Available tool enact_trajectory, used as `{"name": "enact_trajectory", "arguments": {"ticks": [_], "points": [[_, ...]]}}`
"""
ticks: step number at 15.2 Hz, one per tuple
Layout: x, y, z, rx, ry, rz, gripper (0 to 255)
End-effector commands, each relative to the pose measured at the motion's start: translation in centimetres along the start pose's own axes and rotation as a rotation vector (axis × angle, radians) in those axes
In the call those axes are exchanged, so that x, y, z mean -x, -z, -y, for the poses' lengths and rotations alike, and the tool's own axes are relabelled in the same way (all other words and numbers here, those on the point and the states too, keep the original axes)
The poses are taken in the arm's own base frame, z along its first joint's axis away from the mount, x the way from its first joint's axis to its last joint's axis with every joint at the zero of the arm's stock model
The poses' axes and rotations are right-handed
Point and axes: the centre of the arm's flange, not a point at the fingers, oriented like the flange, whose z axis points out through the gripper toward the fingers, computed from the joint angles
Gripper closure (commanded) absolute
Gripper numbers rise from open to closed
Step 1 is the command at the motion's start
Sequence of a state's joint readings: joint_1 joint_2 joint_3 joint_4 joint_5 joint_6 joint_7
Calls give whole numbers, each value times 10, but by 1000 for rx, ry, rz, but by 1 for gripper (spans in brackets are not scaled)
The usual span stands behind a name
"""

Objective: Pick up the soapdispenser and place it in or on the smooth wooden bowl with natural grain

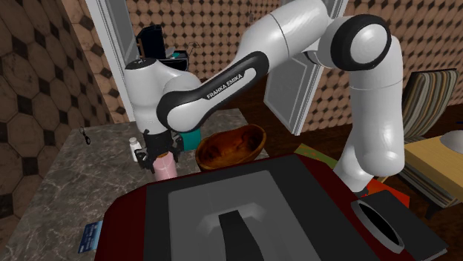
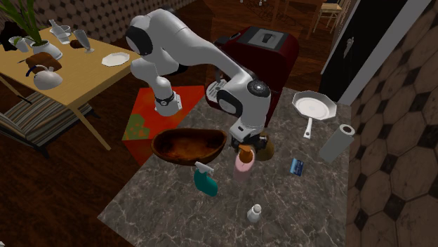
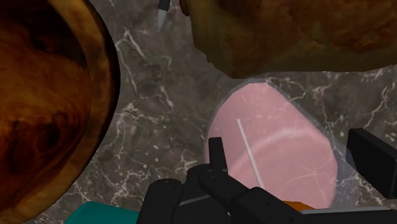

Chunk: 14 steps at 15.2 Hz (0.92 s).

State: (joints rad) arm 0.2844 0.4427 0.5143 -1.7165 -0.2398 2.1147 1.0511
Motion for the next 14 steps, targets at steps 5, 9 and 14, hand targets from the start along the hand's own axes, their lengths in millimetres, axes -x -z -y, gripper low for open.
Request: {"name": "enact_trajectory", "arguments": {"ticks": [5, 9, 14], "points": [[-1, 33, 1, 0, 0, 0, 255], [-1, 54, 1, 0, 0, 0, 255], [-1, 80, 2, 0, 0, 0, 255]]}}
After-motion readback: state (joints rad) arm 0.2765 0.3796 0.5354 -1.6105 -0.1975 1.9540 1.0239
